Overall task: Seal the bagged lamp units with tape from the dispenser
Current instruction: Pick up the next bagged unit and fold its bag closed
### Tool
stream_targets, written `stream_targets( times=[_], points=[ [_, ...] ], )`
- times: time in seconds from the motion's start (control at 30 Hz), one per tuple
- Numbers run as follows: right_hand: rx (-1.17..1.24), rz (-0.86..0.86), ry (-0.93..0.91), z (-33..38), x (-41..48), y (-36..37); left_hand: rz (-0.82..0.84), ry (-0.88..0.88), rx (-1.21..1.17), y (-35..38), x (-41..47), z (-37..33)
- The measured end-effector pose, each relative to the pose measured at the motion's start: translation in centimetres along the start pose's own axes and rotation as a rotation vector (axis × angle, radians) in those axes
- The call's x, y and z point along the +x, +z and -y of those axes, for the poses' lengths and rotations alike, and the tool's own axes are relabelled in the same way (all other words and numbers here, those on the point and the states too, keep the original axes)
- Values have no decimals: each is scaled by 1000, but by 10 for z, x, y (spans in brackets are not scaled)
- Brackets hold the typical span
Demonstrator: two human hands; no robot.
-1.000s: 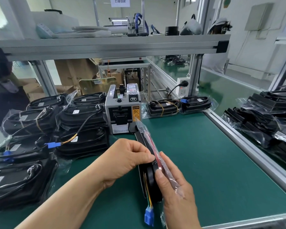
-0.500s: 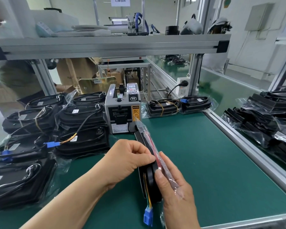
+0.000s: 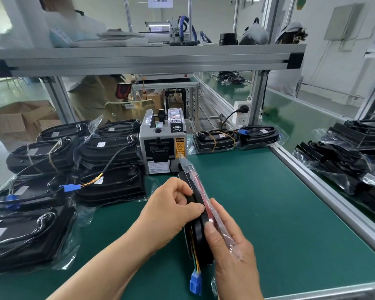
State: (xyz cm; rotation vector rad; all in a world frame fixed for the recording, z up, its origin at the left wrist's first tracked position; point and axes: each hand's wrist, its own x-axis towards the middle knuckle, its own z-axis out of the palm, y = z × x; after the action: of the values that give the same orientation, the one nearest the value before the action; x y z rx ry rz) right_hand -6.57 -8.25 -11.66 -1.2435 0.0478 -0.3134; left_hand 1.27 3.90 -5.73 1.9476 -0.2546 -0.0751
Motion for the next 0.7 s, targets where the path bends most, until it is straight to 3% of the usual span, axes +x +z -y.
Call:
stream_targets(
  times=[0.27, 0.7],
  points=[
    [-11, 15, 21, 1, 0, 0, -78, -15, -129, 10, -1, 4],
    [-27, -5, 72, 11, -1, -1, 79, 7, -139, 2, -6, 7]
  ],
)
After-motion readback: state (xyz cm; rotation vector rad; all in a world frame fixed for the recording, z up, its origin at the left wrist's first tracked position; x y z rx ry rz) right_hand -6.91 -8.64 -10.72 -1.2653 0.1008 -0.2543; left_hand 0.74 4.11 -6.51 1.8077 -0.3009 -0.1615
